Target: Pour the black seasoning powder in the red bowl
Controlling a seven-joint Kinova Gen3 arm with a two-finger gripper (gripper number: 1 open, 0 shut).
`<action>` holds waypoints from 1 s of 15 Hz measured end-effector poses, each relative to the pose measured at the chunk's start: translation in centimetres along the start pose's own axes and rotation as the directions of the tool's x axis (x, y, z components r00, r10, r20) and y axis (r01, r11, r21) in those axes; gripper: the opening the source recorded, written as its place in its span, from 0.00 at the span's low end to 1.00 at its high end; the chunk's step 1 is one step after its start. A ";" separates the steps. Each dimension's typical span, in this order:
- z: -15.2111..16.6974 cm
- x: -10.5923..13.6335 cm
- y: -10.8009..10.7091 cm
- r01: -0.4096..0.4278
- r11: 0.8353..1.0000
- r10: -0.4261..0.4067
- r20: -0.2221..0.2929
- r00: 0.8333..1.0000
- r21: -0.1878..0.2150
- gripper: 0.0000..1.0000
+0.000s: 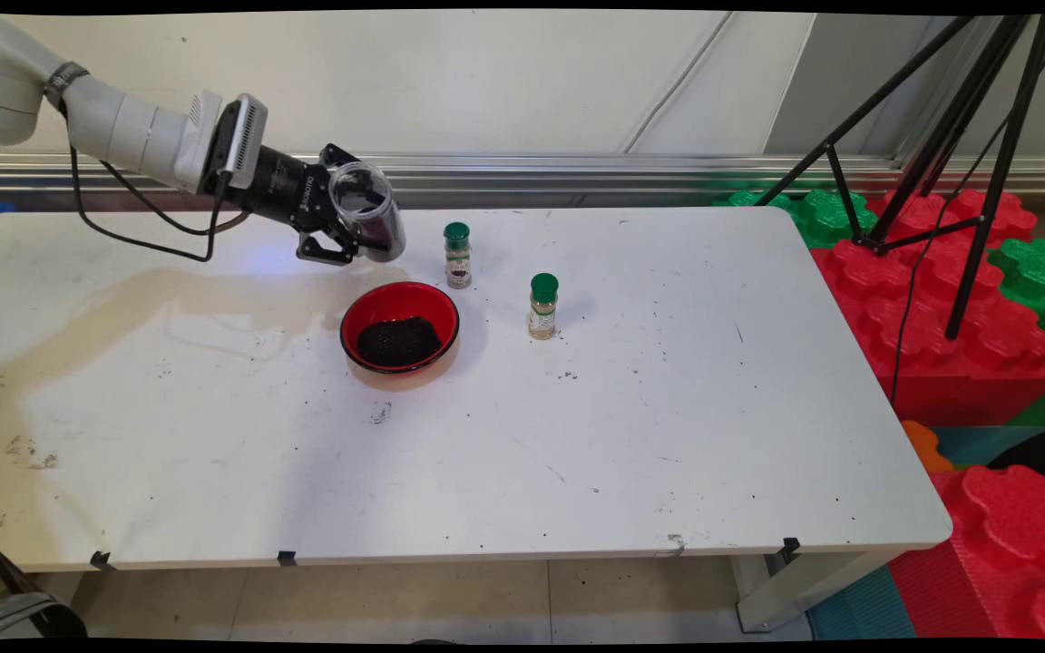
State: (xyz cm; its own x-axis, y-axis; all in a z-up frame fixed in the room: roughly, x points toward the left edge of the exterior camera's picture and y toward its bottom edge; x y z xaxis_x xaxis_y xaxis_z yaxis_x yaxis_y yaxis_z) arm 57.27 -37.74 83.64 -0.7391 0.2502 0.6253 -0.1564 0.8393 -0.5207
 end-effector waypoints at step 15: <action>2.3 -1.9 -0.2 -0.458 0.889 0.454 0.154 0.878 -0.008 0.00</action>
State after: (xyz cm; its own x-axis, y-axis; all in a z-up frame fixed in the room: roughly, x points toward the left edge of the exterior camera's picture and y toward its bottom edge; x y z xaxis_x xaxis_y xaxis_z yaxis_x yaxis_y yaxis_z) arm 57.18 -39.46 81.24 -0.8205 0.5264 0.2229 0.2050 0.6350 -0.7448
